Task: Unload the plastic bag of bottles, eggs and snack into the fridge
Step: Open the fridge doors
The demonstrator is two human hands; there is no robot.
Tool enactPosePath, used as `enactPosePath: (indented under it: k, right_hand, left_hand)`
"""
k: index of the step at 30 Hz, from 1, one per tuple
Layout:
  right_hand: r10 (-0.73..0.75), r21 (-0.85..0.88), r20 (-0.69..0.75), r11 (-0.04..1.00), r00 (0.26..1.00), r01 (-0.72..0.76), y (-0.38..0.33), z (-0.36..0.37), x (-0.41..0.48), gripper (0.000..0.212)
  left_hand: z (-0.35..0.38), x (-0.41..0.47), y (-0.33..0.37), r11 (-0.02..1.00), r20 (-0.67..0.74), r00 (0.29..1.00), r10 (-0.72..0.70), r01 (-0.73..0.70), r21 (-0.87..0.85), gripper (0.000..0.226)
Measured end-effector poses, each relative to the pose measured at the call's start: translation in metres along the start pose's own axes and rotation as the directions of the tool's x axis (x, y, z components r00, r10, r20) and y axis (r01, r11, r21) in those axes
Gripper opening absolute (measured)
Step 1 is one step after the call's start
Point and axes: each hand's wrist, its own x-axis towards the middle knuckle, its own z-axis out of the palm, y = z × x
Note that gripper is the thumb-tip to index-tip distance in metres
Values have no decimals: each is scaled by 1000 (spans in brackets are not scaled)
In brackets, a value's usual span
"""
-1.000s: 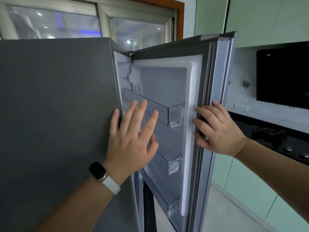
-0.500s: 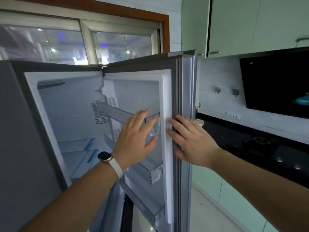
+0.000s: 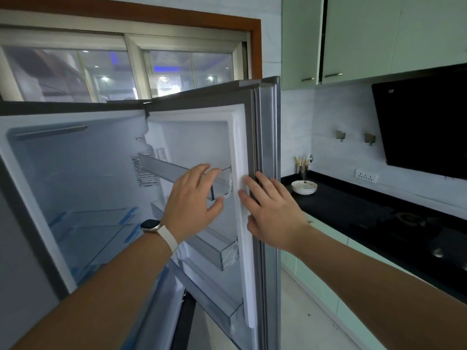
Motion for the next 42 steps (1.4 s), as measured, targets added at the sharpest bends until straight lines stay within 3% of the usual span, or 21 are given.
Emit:
enactPosePath:
  k: [10, 20, 28, 34, 42]
  right_hand:
    - [68, 60, -64, 996, 996, -64, 27, 31, -4, 53]
    - [123, -53, -155, 990, 980, -132, 64, 79, 0, 52]
    - [154, -15, -203, 987, 967, -161, 95, 119, 8, 50]
    - [166, 26, -139, 986, 976, -164, 127, 157, 12, 52]
    - [158, 46, -117, 987, 981, -154, 168, 193, 21, 54]
  left_hand:
    - [45, 27, -8, 984, -147, 978, 145, -158, -79, 58]
    - [105, 60, 6, 979, -310, 938, 155, -188, -78, 59]
    - [148, 90, 15, 972, -403, 895, 192, -231, -48, 56]
    - [176, 113, 23, 970, -403, 894, 196, -237, -53, 55]
    - [203, 143, 39, 991, -333, 935, 124, -136, -14, 50]
